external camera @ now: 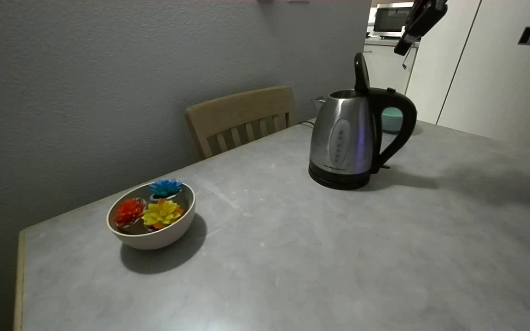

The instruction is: Press the button on the electrical kettle

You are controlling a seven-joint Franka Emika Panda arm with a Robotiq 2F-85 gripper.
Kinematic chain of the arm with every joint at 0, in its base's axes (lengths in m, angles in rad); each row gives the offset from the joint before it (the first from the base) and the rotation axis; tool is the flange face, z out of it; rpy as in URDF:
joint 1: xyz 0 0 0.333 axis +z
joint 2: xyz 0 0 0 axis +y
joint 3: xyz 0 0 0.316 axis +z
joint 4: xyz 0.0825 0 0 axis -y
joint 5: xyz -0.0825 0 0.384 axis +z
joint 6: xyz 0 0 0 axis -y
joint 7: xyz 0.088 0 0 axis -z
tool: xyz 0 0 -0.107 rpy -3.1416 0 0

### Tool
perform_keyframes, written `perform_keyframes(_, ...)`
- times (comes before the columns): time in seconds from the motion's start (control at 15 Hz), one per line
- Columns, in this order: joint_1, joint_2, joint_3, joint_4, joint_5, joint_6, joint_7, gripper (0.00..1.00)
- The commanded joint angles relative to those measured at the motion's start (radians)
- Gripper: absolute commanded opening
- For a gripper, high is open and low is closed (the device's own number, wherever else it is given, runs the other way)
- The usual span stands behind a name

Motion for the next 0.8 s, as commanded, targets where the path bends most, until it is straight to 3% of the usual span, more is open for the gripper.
perform_keyframes(0.0,-0.036,0.074,0.025,0.081,-0.041,-0.074,0.026,0.0)
perform_keyframes(0.73,-0.074,0.295,0.083,0.244,-0.054,-0.157,0.04,0.0)
